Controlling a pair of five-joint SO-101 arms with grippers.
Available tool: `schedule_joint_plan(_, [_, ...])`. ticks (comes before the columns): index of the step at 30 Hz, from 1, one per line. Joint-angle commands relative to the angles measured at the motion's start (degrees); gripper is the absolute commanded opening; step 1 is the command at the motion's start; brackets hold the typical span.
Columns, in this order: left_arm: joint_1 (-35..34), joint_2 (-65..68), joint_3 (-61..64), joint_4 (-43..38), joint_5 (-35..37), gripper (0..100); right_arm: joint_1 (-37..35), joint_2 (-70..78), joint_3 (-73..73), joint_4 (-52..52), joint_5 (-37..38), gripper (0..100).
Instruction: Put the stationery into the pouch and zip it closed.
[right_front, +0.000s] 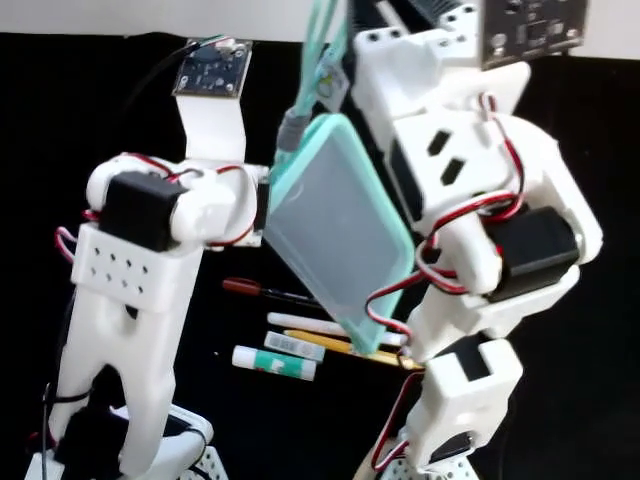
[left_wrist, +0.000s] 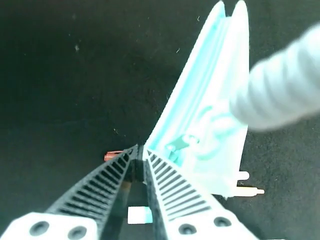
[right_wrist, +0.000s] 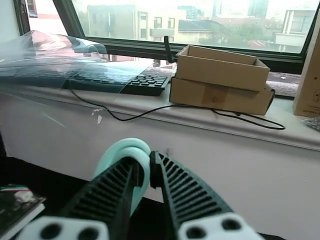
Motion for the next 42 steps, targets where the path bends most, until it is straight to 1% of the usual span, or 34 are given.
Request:
schedule_joint_plan(1, [0.5,-3.4,0.1,1.1,-3.1,1,2.4,-0.8,-5.8,-4.5,-0.7,0.6])
schedule_joint_plan(6, [0.2,-5.1,-0.7,0.9,-7.9,1,2.4,-3.4,-5.8,-6.5,-0.7,0.6])
schedule_joint_plan(13, [-2.4,-4.9,-11.6,1.1,-14.1,1,2.8,-8.3,-5.8,-6.0,-0.5,0.6])
schedule_joint_plan(16, [-3.4,-4.9,-13.8,1.2,-18.5,1,5.8,-8.7,-5.8,-5.8,-0.7,0.6])
schedule_joint_plan(19, [-5.0,-4.9,-13.8,1.3,-23.0,1,9.6,-8.8,-5.8,-3.3,-0.8,0.6])
schedule_joint_plan(22, [-6.0,-4.9,-13.8,1.3,-25.8,1,11.2,-8.8,-5.8,-1.2,-0.8,0.6])
schedule_joint_plan(27, [-7.0,-4.9,-12.9,1.4,-27.4,1,13.2,-8.6,-5.8,-0.3,-0.8,0.6])
schedule_joint_plan(29, [-7.4,-5.0,-10.9,1.4,-29.2,1,14.5,-8.5,-5.7,-0.2,-0.8,0.6])
schedule_joint_plan(35, [-7.5,-5.4,-3.7,1.4,-31.2,1,18.3,-5.8,-5.7,-0.2,-0.8,0.6])
schedule_joint_plan(42, [-7.5,-5.4,-3.0,1.4,-31.2,1,18.7,-3.6,-5.7,-0.2,-0.8,0.6])
